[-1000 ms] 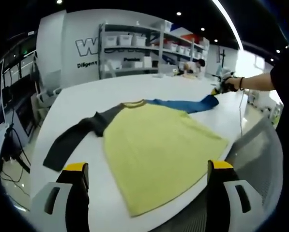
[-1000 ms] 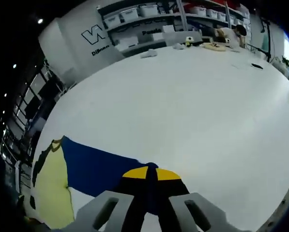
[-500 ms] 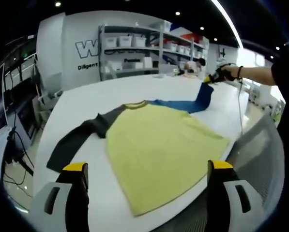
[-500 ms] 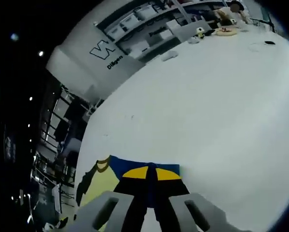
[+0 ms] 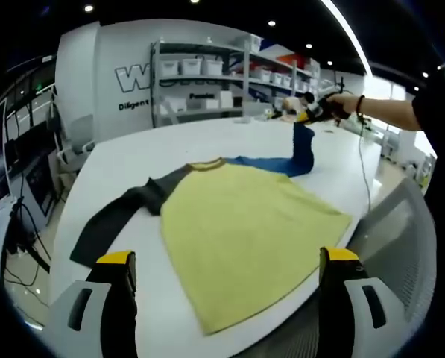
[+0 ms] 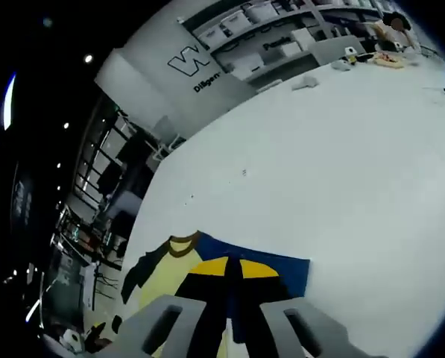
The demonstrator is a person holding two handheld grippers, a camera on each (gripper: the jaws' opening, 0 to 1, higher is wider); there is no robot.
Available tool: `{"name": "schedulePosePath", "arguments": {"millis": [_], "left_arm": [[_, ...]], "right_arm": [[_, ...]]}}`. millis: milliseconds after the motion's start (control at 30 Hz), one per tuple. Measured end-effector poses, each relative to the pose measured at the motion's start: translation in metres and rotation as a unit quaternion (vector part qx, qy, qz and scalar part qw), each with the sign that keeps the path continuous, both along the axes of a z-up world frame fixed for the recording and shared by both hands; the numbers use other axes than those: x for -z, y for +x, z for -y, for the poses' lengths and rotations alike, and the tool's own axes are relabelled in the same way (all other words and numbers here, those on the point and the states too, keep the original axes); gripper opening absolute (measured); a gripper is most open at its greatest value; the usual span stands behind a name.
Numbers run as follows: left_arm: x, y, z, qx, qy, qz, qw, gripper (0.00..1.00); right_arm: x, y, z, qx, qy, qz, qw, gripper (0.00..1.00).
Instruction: Fold the garment on the visible template until the final outline fits inside the template.
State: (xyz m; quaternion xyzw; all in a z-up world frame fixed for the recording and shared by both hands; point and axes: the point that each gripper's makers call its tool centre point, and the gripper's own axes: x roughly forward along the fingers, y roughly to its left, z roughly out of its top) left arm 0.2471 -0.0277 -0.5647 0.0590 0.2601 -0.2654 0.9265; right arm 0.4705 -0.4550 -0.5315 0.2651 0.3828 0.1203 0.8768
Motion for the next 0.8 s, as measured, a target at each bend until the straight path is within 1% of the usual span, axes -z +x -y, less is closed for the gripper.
{"name": "schedulePosePath", "arguments": {"millis": [167,300,367,433,500,633,800], "left_arm": [[0.0,0.0,0.001,0.001,0.002,-0.001,1.0,0.99],[0.002,0.001,0.003,0.002,-0.002,-0.007,1.0,0.99],[0.003,0.001,0.004,0.003,0.0,-0.008,1.0,0.99],[0.003,0.0,0.005,0.006,-0.001,-0.008,0.9999,0.99],[0.003,0.001,0.004,0.006,0.0,-0.008,1.0,0.99],[0.004,0.002,0.0,0.001,0.003,-0.006,1.0,0.99],[0.001,0.004,0.001,0.006,0.001,0.007,1.0,0.99]], "right_arm": [[-0.005,0.009,-0.02,-0.023,0.004,0.006,0.9997,0.0],[-0.009,0.01,-0.045,-0.051,-0.005,0.016,0.9986,0.0],[-0.012,0.018,-0.049,-0.064,-0.005,0.019,0.9978,0.0],[-0.015,0.023,-0.06,-0.087,-0.011,0.024,0.9958,0.0],[-0.018,0.028,-0.067,-0.098,-0.012,0.026,0.9947,0.0],[-0.023,0.027,-0.091,-0.115,-0.014,0.032,0.9928,0.0],[-0.03,0.035,-0.116,-0.127,-0.009,0.039,0.9911,0.0]]}}
